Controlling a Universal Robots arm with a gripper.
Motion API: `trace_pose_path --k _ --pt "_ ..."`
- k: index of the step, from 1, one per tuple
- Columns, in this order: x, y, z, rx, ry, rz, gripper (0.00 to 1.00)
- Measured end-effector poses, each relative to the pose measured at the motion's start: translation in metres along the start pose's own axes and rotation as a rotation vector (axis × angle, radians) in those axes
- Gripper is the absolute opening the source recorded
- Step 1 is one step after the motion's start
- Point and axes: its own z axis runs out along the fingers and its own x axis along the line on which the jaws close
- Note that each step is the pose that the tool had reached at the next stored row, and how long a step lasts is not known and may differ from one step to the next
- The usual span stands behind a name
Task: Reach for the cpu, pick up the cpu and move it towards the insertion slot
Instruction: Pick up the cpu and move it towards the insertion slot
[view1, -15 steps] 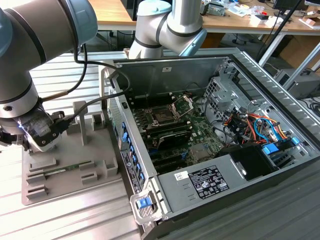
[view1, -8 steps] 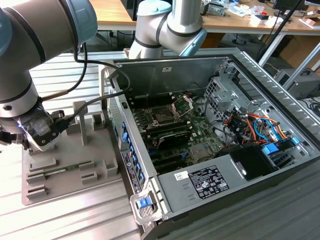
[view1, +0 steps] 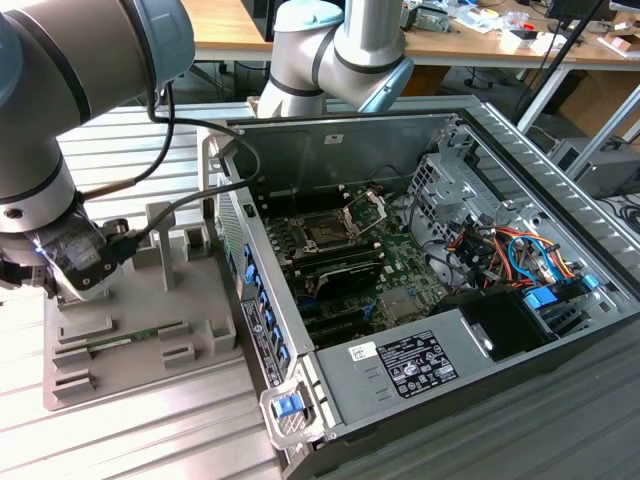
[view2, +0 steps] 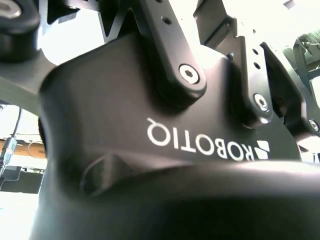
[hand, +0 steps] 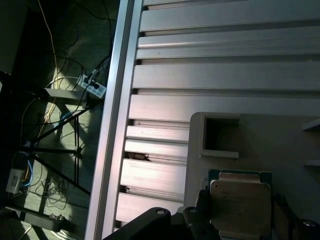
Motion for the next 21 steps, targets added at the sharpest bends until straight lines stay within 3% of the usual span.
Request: trace_pose_path --k 21 --pt "-0.0001 0.0009 -0.0053 -0.0045 -0.0003 0.0 0.55"
